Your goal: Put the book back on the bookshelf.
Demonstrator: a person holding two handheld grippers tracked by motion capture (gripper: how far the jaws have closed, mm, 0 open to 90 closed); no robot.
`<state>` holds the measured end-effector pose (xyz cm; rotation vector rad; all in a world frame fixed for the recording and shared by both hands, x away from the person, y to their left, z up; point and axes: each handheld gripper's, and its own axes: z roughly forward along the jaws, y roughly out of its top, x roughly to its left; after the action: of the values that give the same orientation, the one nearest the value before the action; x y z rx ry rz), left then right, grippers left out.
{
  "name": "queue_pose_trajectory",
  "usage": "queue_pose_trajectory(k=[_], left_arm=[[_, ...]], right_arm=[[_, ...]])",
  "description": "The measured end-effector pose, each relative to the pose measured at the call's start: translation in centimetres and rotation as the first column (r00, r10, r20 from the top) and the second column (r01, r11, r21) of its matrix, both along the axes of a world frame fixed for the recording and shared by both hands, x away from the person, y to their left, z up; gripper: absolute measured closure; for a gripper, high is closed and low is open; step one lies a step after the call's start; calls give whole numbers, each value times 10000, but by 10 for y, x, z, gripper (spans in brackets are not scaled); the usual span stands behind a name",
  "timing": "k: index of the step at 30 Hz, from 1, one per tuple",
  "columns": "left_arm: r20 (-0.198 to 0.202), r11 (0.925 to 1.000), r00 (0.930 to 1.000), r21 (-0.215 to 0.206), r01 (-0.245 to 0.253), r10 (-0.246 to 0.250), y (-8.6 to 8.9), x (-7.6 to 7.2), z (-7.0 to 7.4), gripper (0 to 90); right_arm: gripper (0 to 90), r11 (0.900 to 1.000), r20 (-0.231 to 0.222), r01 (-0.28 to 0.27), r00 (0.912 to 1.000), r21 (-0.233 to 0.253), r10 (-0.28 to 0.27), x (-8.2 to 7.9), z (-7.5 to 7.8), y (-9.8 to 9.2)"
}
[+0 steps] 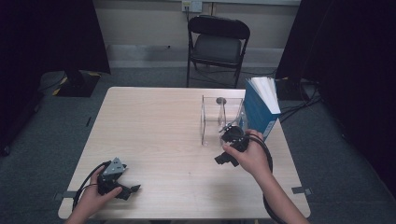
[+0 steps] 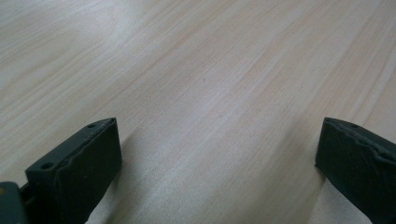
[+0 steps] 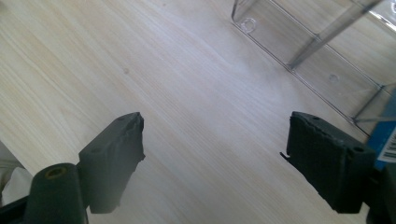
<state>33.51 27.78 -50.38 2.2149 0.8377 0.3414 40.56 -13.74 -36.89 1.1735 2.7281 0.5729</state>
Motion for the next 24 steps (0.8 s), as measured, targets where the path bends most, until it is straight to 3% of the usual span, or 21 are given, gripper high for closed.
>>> queue_pose_trajectory(k=[24], left_arm=[[32, 10000, 10000, 47, 34, -34, 0, 0, 0, 0]], right_arm=[[182, 9954, -301, -928, 9952, 238, 935, -3, -26, 37]])
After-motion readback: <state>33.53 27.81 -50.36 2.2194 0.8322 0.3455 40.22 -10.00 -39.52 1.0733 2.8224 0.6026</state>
